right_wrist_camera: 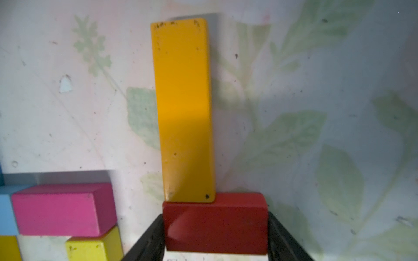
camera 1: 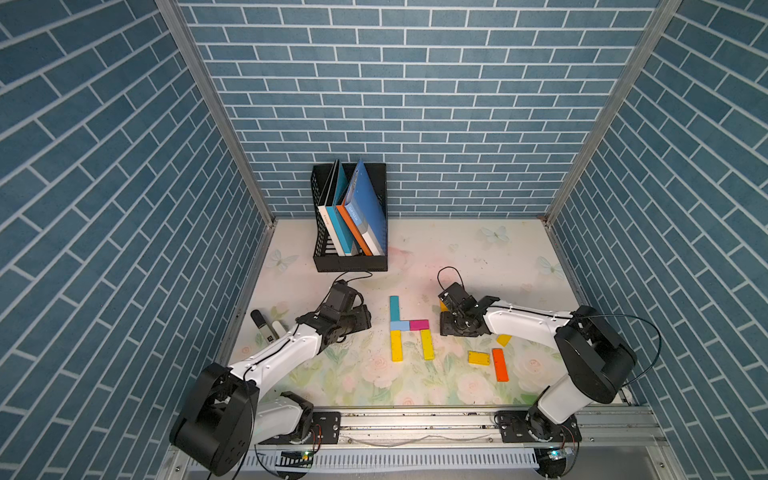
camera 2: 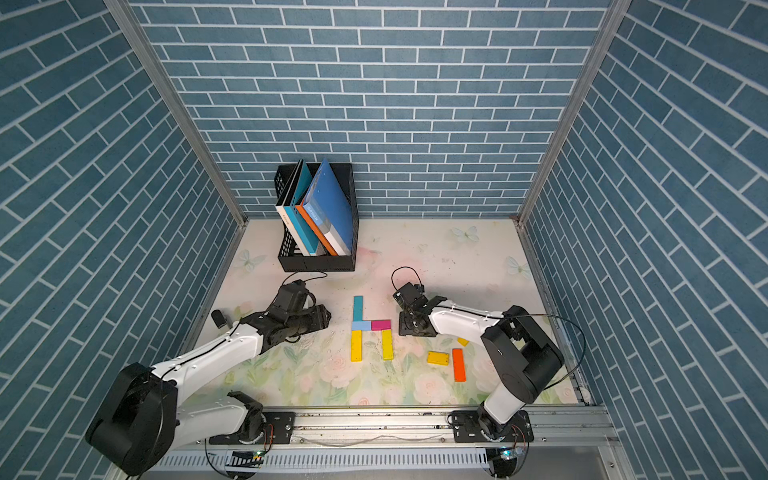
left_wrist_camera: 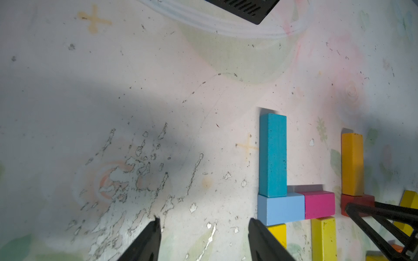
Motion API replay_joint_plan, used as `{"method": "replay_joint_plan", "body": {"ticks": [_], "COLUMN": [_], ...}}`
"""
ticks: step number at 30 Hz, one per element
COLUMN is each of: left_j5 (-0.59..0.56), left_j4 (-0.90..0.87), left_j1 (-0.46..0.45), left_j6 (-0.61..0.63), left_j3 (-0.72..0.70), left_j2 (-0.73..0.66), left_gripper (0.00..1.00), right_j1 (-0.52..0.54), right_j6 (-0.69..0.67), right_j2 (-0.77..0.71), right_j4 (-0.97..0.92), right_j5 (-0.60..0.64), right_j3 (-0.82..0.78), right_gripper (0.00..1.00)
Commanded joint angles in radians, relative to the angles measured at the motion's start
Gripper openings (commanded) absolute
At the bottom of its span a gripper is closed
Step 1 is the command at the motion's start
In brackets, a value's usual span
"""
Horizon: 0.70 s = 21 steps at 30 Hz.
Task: Assemble the letter h with building blocks
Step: Assemble the building block at the center of the board, then pick up the building block from the center of the board.
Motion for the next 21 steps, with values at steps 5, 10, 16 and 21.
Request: {"method": "replay_joint_plan", "body": {"ticks": [5, 10, 16, 21], "left_j5": [0.005, -0.001, -0.004, -0.006], "left_j4": [-0.006, -0.017, -0.018, -0.008], "left_j1": [-0.004, -0.004, -0.004, -0.004], "left_j6": [0.003, 0.004, 0.004, 0.005], "left_j3": [-0.002, 0.006, 0.007, 0.001], "left_j2": [-0.008, -0.016, -0.02, -0.007], "left_gripper": [0.67, 0.67, 0.67, 0.67], "right_j1": [0.005, 0.018, 0.034, 0.04], "right_j6": [-0.019, 0.017, 0.138, 0.194], "right_j2": [-0.016, -0.143, -0.316, -0.432], "right_j4": [-0.113, -0.178, -0.23, -0.235], "right_j5": [0.016, 0.063, 0.023, -0.022], "right_j3": [0.022, 0.039, -0.108, -0.245], "right_gripper": [0.9, 0.95, 0.95, 0.95]}}
